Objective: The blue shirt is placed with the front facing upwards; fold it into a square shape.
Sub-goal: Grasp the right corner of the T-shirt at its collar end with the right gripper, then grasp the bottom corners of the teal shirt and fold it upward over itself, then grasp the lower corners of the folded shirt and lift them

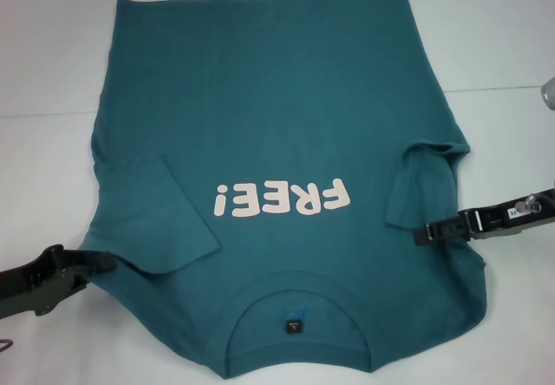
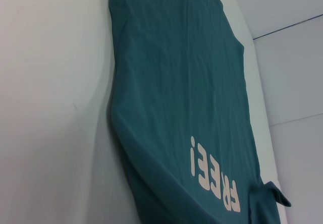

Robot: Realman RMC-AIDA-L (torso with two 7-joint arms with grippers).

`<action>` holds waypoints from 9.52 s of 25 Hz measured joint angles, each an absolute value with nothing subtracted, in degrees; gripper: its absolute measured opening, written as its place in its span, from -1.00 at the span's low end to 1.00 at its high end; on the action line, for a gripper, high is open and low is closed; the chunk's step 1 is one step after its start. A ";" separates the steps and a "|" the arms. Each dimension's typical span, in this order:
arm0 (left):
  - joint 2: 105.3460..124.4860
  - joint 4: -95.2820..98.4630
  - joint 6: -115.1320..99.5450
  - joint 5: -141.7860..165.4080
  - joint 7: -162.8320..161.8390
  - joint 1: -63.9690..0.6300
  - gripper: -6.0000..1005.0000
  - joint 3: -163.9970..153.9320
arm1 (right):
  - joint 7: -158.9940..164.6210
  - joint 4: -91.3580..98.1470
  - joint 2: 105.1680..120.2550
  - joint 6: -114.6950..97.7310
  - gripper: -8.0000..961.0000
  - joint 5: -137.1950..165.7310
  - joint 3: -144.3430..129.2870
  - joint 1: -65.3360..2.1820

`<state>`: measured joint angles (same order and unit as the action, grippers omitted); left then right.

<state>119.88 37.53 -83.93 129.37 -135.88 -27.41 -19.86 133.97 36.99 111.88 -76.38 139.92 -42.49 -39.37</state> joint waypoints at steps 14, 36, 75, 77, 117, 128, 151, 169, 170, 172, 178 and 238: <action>119.88 37.53 -83.94 129.36 -136.09 -27.58 -0.87 -19.86 | 135.32 37.18 110.83 -82.21 0.69 143.06 -42.38 -38.48; 119.97 36.91 -83.68 129.19 -135.97 -27.48 -0.87 -19.86 | 140.77 40.20 110.83 -82.42 0.68 145.10 -42.37 -37.46; 118.96 45.32 -92.21 135.81 -137.00 -27.18 -0.88 -25.01 | 141.44 44.78 109.76 -89.27 -0.94 146.69 -41.73 -34.52; 118.97 46.49 -93.85 137.81 -137.50 -27.08 -0.88 -25.28 | 141.68 46.15 109.69 -91.00 -0.94 146.69 -41.12 -33.79; 115.85 42.84 -94.49 142.18 -144.27 -41.95 -0.88 -26.91 | 140.11 58.08 112.45 -92.67 -0.94 141.24 -31.35 -33.23; 116.05 35.85 -71.51 142.43 -148.50 -51.50 -0.88 -34.71 | 140.60 47.72 113.29 -71.67 -0.94 141.26 -33.57 -40.28; 120.49 32.17 -35.19 142.56 -149.38 -55.71 -0.89 -53.70 | 138.32 34.43 113.69 -36.83 -0.87 142.74 -53.26 -49.16; 120.08 28.76 -28.78 145.60 -149.36 -59.26 -0.90 -53.88 | 138.78 29.65 115.84 -27.49 -0.77 161.00 -53.62 -56.22; 120.15 28.72 -28.77 145.61 -149.34 -59.18 -0.90 -53.92 | 138.76 29.59 116.00 -27.42 -0.77 161.59 -53.72 -56.22; 120.44 28.69 -28.73 145.80 -149.12 -58.92 -0.90 -54.00 | 138.79 29.43 116.42 -27.37 -0.76 163.29 -53.91 -56.23; 121.33 28.09 -29.23 147.77 -148.69 -59.02 -0.87 -54.04 | 138.65 29.09 117.66 -26.51 -0.72 167.62 -54.41 -56.36; 119.79 36.25 -56.55 122.92 -109.54 -32.97 0.31 -36.92 | 118.43 38.55 111.80 -91.81 0.91 104.15 -30.37 -22.18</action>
<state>119.79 36.25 -56.55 122.92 -109.54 -32.97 -36.92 118.43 38.55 111.80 -91.81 104.15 -30.37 -22.18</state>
